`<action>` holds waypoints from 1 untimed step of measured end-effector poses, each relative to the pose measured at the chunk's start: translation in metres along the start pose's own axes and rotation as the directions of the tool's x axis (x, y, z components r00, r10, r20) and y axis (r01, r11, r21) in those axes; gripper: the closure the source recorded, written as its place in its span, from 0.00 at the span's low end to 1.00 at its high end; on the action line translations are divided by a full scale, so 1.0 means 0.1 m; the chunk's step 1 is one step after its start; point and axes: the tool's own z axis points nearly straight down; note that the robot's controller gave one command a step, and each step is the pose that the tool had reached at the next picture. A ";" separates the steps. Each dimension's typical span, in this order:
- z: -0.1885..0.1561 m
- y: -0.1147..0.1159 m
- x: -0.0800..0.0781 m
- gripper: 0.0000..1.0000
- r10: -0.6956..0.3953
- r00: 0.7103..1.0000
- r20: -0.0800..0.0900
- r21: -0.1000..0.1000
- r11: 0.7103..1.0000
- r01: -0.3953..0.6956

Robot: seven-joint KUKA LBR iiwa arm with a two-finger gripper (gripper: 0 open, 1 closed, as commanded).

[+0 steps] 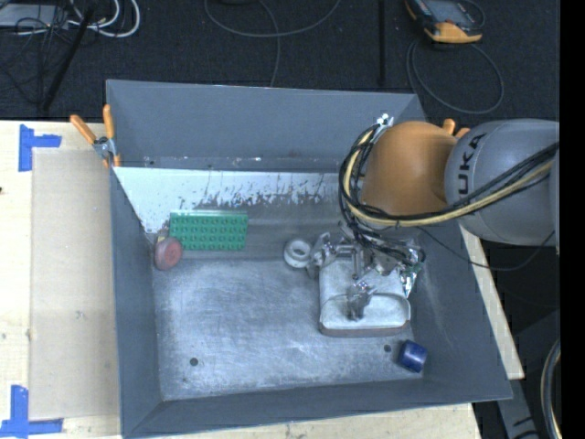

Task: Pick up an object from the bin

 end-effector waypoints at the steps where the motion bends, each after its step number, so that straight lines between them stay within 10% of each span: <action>1: -0.05 -0.03 -0.07 1.00 0.009 0.999 0.038 0.014 1.000 -0.009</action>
Offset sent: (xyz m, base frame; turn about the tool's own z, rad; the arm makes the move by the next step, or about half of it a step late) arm 0.0000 0.0000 0.0000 0.0000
